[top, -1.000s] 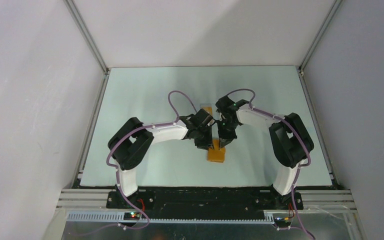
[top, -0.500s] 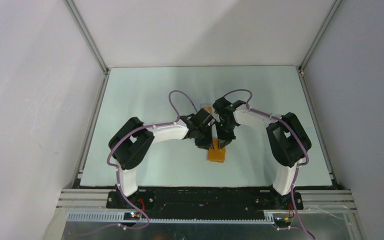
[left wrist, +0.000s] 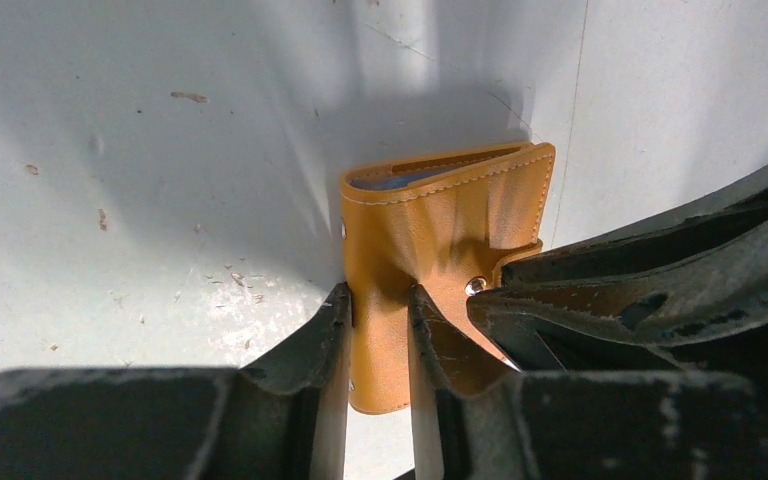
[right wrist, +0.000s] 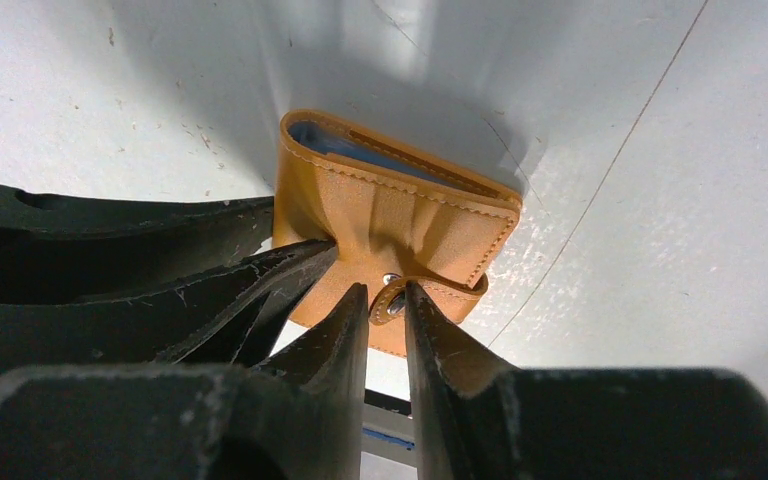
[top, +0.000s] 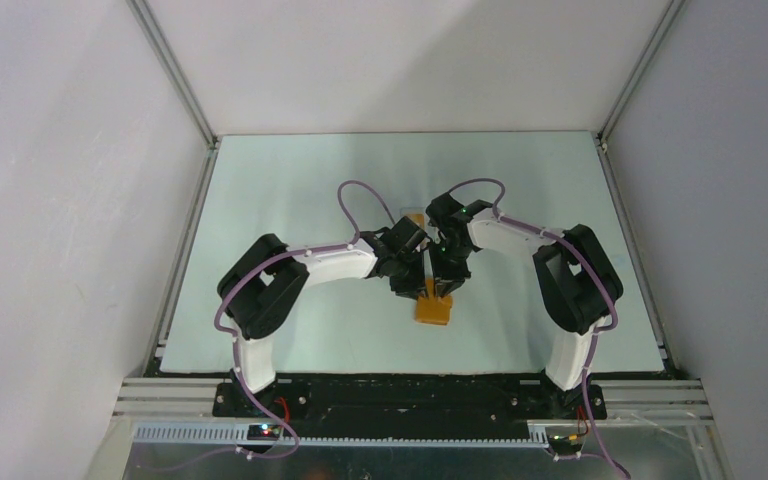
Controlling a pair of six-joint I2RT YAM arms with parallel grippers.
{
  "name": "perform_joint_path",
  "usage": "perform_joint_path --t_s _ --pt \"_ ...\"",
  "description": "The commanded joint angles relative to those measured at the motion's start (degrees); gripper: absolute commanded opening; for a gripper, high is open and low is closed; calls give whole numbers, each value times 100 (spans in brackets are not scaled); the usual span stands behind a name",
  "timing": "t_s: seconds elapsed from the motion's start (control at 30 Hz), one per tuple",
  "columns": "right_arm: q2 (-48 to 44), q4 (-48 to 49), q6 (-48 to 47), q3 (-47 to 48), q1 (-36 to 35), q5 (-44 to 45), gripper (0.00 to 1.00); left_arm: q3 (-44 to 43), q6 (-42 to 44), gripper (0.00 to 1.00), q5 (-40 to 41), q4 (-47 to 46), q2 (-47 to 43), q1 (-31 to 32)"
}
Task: Put the credit cards into the card holder
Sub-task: Close the card holder at the center of the board.
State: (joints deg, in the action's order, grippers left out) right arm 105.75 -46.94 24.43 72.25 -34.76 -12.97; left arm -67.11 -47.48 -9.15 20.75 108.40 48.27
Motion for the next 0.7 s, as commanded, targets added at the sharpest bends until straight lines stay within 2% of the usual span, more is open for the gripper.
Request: perform_joint_path --t_s 0.0,0.27,0.43,0.67 --pt "-206 -35 10 188 37 -46 24 -21 161 22 206 87 271 92" --pt "-373 185 38 13 140 -399 25 -25 161 22 203 90 289 91" --pt "-426 287 67 -62 180 -592 30 -26 161 22 195 91 296 91" --pt "-499 276 68 -108 218 -511 28 -23 168 21 191 87 313 93"
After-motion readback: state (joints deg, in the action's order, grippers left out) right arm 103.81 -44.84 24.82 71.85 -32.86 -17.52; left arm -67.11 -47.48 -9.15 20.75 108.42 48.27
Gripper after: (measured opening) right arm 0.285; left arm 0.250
